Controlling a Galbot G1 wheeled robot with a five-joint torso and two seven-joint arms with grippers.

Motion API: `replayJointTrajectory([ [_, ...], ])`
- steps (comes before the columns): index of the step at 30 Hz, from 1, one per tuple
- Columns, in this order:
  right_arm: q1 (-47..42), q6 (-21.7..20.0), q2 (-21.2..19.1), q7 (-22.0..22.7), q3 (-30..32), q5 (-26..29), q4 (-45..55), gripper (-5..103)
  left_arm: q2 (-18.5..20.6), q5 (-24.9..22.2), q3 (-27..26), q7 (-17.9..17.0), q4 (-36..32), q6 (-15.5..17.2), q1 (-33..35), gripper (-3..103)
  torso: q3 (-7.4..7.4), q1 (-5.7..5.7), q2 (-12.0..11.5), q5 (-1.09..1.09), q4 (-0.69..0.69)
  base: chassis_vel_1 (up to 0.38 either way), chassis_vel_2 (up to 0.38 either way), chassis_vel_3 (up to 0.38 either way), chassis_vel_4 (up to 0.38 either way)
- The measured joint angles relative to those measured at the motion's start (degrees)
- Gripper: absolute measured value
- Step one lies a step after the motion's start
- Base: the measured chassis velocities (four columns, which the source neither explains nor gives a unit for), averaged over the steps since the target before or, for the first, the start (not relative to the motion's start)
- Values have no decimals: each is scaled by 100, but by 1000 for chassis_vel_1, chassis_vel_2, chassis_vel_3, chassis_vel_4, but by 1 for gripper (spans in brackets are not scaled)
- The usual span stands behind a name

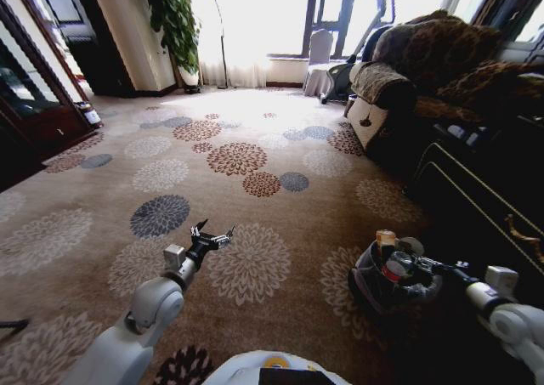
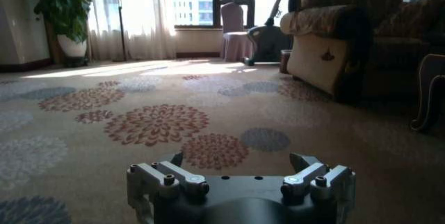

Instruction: Pick up the trash from the ground and place it into the trash bin.

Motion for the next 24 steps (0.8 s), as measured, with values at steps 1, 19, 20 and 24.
replayJointTrajectory([
  [1, 0, 0, 0, 0, 0, 0, 0, 100, 0, 0, 0, 0, 0, 0, 0, 100, 0, 0, 0, 0, 0, 0, 0, 0, 0],
  [19, 7, -2, 0, 0, -10, 2, -13, 100, 0, 0, 0, 0, 0, 0, 0, 100, 0, 0, 0, 0, 0, 0, 0, 0, 0],
  [20, 8, -3, 0, 0, -11, 2, -14, 100, 0, 0, 0, 0, 0, 0, 0, 100, 0, 0, 0, 0, 0, 0, 0, 0, 0],
  [24, 9, -4, 0, 0, -12, 2, -16, 100, 0, 0, 0, 0, 0, 0, 0, 100, 0, 0, 0, 0, 0, 0, 0, 0, 0],
])
